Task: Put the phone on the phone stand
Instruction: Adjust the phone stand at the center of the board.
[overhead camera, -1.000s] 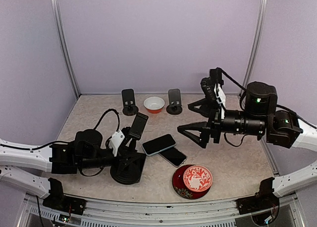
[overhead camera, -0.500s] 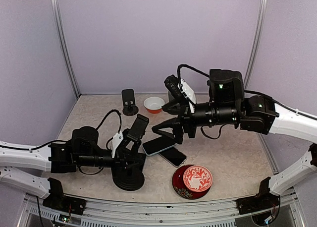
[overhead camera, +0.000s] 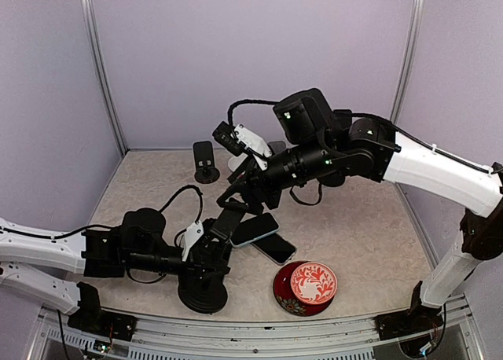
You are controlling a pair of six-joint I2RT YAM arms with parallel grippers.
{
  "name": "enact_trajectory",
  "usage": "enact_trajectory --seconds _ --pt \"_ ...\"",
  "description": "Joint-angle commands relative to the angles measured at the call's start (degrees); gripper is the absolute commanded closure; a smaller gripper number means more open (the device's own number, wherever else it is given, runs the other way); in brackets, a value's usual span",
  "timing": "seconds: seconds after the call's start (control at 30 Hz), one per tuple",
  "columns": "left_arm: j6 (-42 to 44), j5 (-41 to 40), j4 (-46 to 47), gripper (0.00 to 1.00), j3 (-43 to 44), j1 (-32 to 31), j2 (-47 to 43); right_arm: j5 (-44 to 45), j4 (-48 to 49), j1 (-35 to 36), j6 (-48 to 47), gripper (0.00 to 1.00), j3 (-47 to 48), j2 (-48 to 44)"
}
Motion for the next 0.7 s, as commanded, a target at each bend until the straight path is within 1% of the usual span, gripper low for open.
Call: enact_trajectory --seconds 0.0,0.07,0.1,0.3,0.4,0.43,0.47,0.5,0.67 --pt "0.3 -0.8 3.9 1.0 2.6 -0.4 -1.7 0.9 -7.1 0.2 -1.0 0.37 1.9 1.2" --pt "0.3 -0.8 3.9 1.0 2.6 -0.4 -1.6 1.0 -7.7 0.3 -1.2 0.41 1.8 1.6" --pt "0.3 -0.8 3.9 1.0 2.6 -0.4 -1.5 1.2 -7.9 0.3 -1.2 0.44 1.8 1.8" --pt "0.2 -3.1 3.5 1.0 2.4 -0.4 -2.1 1.2 -7.1 0.3 -1.0 0.71 1.8 1.8" --pt "-0.4 -5.8 3.5 1.0 2.0 -0.4 -2.9 0.1 -6.3 0.3 -1.0 0.83 1.4 1.7" --pt "-0.8 -6.9 3.5 1.0 1.8 -0.3 -3.3 -0.3 -5.8 0.3 -0.8 0.88 1.1 1.6" --pt "-1.2 -8.3 3.6 1.0 1.6 -0.3 -3.7 -0.4 -5.1 0.3 -0.6 0.96 0.7 1.4" --pt "-2.0 -9.9 3.7 1.0 1.5 -0.3 -4.1 -0.3 -4.3 0.3 -0.3 1.0 0.3 1.3" --pt "-6.4 -17.8 7.3 1.0 -0.5 -0.2 -6.2 3.1 4.8 0.4 3.0 1.0 -5.3 -1.5"
